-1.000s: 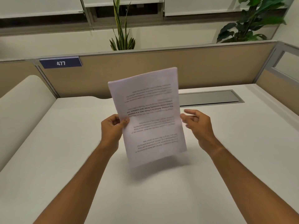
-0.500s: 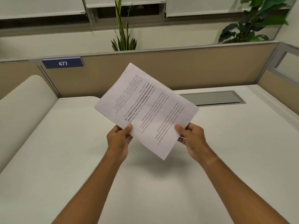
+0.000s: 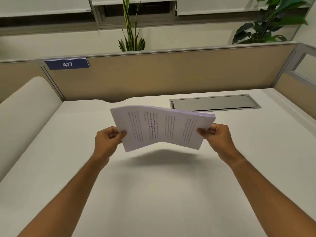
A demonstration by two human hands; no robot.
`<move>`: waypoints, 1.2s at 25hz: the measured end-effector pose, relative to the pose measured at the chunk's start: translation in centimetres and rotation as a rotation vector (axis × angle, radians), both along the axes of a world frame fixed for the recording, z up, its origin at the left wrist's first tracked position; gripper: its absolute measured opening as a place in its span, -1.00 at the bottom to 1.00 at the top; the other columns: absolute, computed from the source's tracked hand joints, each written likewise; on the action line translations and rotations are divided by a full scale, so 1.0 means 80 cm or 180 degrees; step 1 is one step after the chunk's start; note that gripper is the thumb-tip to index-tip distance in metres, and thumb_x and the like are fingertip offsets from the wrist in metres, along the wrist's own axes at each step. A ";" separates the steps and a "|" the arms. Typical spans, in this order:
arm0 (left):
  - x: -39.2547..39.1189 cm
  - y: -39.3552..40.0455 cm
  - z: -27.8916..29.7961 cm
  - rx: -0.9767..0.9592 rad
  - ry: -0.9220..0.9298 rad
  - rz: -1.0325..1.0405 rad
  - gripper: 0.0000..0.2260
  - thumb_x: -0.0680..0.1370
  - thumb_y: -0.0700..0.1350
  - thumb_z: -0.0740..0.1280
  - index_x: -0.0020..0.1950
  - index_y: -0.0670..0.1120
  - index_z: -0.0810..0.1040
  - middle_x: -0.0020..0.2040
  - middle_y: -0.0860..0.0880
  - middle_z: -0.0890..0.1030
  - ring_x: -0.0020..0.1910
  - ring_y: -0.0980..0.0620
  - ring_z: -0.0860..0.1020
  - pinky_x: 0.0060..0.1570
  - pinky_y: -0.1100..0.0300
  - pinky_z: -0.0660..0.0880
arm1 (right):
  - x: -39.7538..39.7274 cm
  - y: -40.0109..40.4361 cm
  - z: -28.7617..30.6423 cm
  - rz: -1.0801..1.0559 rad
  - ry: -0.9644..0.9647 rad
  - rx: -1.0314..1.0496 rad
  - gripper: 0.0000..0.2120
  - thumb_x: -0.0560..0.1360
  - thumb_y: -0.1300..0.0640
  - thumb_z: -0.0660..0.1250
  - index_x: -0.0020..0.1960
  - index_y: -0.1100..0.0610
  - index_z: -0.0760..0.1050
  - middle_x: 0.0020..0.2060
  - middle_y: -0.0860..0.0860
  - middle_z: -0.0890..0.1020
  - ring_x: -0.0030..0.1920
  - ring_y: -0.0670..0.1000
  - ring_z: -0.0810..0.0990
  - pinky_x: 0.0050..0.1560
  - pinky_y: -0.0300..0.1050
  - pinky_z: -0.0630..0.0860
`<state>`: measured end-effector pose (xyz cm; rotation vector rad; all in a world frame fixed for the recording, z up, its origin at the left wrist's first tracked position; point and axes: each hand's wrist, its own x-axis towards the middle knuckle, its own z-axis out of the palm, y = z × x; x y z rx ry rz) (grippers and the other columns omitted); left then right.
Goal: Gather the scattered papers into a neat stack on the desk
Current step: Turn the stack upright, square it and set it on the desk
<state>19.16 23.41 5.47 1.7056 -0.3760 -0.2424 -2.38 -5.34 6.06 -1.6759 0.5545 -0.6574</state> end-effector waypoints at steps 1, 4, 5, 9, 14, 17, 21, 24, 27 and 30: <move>-0.003 0.000 -0.008 0.0008 -0.0022 0.0036 -0.93 0.47 -0.16 0.46 -0.17 0.00 0.66 -0.15 0.11 0.73 -0.15 0.08 0.71 -0.20 0.22 0.63 | 0.001 0.000 -0.005 -0.0038 0.0004 -0.0041 -0.75 0.47 0.26 0.46 -0.07 -0.11 0.65 -0.23 -0.26 0.73 -0.16 -0.19 0.71 -0.20 -0.35 0.59; -0.012 0.003 -0.027 0.0151 0.0027 -0.0014 -0.89 0.47 -0.17 0.47 -0.11 0.06 0.66 -0.14 0.13 0.73 -0.13 0.10 0.70 -0.12 0.18 0.62 | -0.001 0.002 -0.026 -0.0038 0.0249 0.0029 -0.79 0.49 0.24 0.44 0.07 0.01 0.64 -0.11 -0.12 0.73 -0.06 -0.04 0.72 -0.03 -0.17 0.65; -0.016 0.002 -0.030 0.0163 0.0055 -0.0037 -0.85 0.47 -0.17 0.46 -0.08 0.09 0.65 -0.13 0.17 0.73 -0.12 0.12 0.70 -0.12 0.20 0.62 | -0.003 0.004 -0.032 -0.0029 0.0337 0.0065 -0.77 0.50 0.24 0.43 0.14 0.09 0.63 -0.05 -0.03 0.72 -0.01 0.03 0.71 0.04 -0.10 0.64; -0.019 -0.007 -0.027 0.0053 0.0152 -0.0050 -0.83 0.49 -0.20 0.44 -0.03 0.08 0.65 -0.10 0.13 0.73 -0.10 0.08 0.70 -0.12 0.17 0.62 | -0.001 0.006 -0.028 -0.0001 0.0370 0.0142 -0.83 0.52 0.23 0.40 0.08 0.04 0.61 -0.04 -0.01 0.71 0.00 0.08 0.71 0.05 0.00 0.65; -0.017 -0.008 -0.019 -0.0136 0.0984 0.0074 -0.88 0.52 -0.28 0.38 -0.02 -0.10 0.65 -0.13 -0.01 0.74 -0.18 0.02 0.71 -0.20 0.17 0.60 | 0.001 0.000 -0.015 -0.0857 0.0284 0.0311 -0.63 0.49 0.07 0.45 0.26 0.08 0.51 0.14 0.09 0.65 0.09 0.09 0.64 0.00 -0.10 0.60; -0.034 -0.013 -0.022 -0.0610 0.1496 0.0478 -0.91 0.52 -0.32 0.37 -0.10 -0.15 0.61 -0.10 -0.03 0.72 -0.14 0.00 0.68 -0.22 0.19 0.58 | 0.002 0.024 -0.023 -0.1219 0.0322 0.1438 -0.41 0.44 -0.01 0.50 0.38 0.14 0.40 0.24 0.15 0.56 0.20 0.15 0.56 0.06 -0.05 0.54; -0.074 -0.036 -0.032 -0.1133 0.1876 0.0823 -0.91 0.54 -0.35 0.34 -0.11 -0.19 0.57 -0.05 -0.11 0.67 -0.06 -0.06 0.64 -0.13 0.11 0.57 | 0.020 0.066 -0.028 -0.0366 0.0200 0.2201 -0.49 0.46 0.00 0.48 0.30 0.21 0.46 0.12 0.20 0.64 0.08 0.18 0.66 -0.06 0.00 0.65; -0.101 -0.050 -0.035 -0.1303 0.1962 0.0728 -0.90 0.55 -0.34 0.32 -0.02 -0.19 0.59 -0.01 -0.10 0.68 -0.03 -0.05 0.65 -0.07 0.09 0.58 | 0.041 0.081 -0.022 -0.0336 -0.0159 0.2027 -0.81 0.53 0.18 0.41 0.12 0.19 0.59 0.01 0.12 0.73 -0.02 0.11 0.72 -0.18 -0.05 0.66; -0.113 -0.045 -0.035 -0.1348 0.1894 0.0335 -0.85 0.52 -0.35 0.34 0.03 -0.18 0.61 -0.03 -0.08 0.72 -0.06 -0.03 0.69 -0.13 0.14 0.62 | 0.046 0.071 -0.010 -0.0492 -0.0318 0.1755 -0.86 0.53 0.31 0.36 0.00 0.13 0.62 -0.12 0.00 0.76 -0.09 0.03 0.73 -0.24 -0.12 0.64; -0.091 -0.020 -0.025 -0.1210 0.1719 0.0064 -0.86 0.51 -0.31 0.35 0.03 -0.18 0.61 -0.08 -0.08 0.72 -0.13 -0.05 0.68 -0.20 0.15 0.61 | 0.033 0.045 0.004 -0.0215 -0.0231 0.1323 -0.85 0.52 0.31 0.37 0.00 0.11 0.62 -0.13 -0.02 0.76 -0.12 0.00 0.74 -0.26 -0.16 0.63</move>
